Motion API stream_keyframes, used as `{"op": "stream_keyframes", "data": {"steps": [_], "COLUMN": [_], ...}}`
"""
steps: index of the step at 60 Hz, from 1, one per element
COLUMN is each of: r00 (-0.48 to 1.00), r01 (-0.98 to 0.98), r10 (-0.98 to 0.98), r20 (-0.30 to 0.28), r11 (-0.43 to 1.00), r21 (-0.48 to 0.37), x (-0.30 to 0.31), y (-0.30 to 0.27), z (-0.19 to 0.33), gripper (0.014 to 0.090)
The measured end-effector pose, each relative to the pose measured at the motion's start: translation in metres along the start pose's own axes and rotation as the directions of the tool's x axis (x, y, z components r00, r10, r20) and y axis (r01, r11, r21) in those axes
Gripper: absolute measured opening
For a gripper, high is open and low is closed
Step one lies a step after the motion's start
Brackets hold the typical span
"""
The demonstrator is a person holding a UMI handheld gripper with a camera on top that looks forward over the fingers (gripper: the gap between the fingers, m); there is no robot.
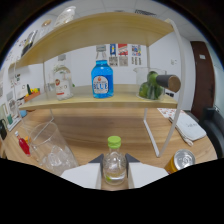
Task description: Make me a cup of Vodka Sunrise.
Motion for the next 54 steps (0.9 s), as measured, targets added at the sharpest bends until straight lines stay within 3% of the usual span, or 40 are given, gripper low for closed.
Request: {"op": "stream_keyframes", "data": {"steps": [11,36,42,49,51,54], "r00": [1.000,0.999,0.998,0.997,0.996,0.996], "r01": [0.003,-0.014,-0.030,-0.046,-0.049,-0.048], "r10": [-0.003,0.010,0.023,0.038,0.040,0.040], "r20": [-0.004,-0.039,-0.058,-0.064,-0.074,-0.083], "r11": [0.998,0.995,0.992,0.991,0.992,0.993], "r21": [-0.067,-0.094,-0.122,-0.124,-0.120,-0.104], "x": [-0.004,-0.002,0.001,-0.002,-0.003,-0.006], "y": [0.023,0.033,0.037,0.022,0.015,0.002], "z": [0.010,0.001,-0.003,-0.022,-0.030,-0.042], "gripper": [0.0352,0.0377,0.0503,0.0831,0.0863,0.0851]}}
